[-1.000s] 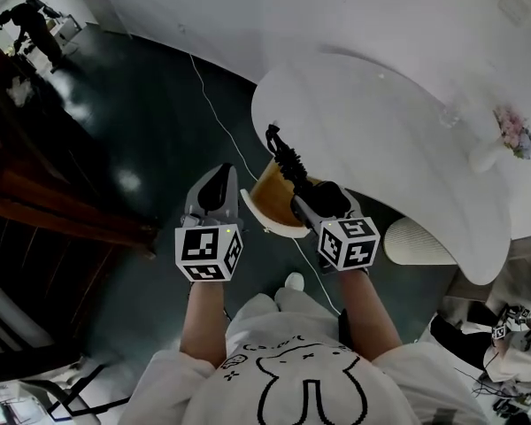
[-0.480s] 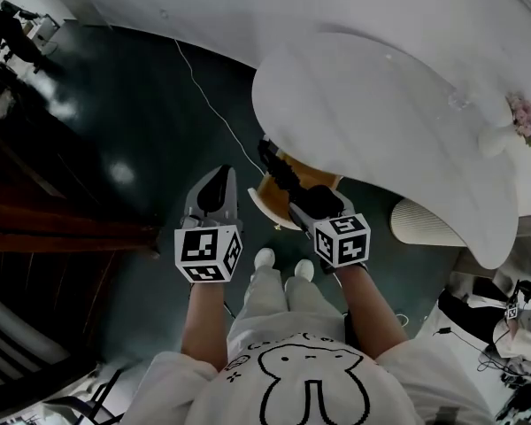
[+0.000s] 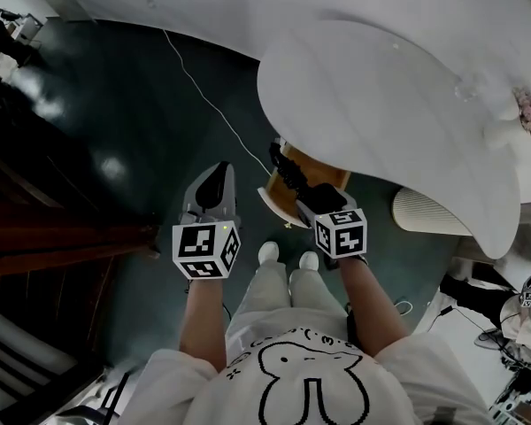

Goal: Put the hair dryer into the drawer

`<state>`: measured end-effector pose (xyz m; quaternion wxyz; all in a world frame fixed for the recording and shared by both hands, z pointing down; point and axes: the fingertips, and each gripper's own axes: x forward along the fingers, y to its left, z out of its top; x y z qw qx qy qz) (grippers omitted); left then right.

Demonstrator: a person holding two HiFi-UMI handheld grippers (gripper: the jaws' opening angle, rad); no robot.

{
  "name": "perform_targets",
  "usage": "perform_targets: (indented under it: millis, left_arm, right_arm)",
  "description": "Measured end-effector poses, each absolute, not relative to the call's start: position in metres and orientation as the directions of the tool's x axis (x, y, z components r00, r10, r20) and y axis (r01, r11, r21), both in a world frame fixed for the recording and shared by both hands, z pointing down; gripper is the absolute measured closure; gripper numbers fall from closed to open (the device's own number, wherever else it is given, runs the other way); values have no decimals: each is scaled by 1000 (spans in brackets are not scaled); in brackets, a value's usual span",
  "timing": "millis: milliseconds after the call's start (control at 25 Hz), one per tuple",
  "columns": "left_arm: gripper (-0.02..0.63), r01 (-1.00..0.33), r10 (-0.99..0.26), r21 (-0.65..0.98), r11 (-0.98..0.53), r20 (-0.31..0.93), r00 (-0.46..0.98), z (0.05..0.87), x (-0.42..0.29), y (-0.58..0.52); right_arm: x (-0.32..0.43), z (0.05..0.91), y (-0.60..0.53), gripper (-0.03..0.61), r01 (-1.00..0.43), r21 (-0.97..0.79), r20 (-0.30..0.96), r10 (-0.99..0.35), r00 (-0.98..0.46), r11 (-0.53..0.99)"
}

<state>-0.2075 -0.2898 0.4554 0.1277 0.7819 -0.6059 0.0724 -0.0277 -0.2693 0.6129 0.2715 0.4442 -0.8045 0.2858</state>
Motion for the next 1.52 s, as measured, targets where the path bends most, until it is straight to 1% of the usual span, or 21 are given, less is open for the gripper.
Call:
perform_targets:
  millis: [280, 480, 720, 1000, 1520]
  left_arm:
    - [589, -964, -921, 143, -226, 291, 259, 472, -223, -294]
    - [589, -960, -915, 147, -237, 300, 271, 477, -222, -300]
    - [589, -957, -906, 137, -255, 311, 286, 485, -218, -306]
    - [589, -952, -894, 122, -281, 328, 306, 491, -218, -312]
    - [589, -943, -872, 73, -325, 362, 329, 497, -217, -320]
  right_arm:
    - [-9, 635, -280, 222, -929, -180, 750, -566, -342, 323]
    - [2, 654, -288, 222, -952, -135, 802, -535, -267, 273]
    - [14, 675, -299, 222, -971, -107, 832, -515, -206, 216]
    - [10, 694, -308, 222, -965, -20, 873, -466, -143, 261]
    - [-7, 726, -326, 222, -946, -6, 915, -380, -136, 325]
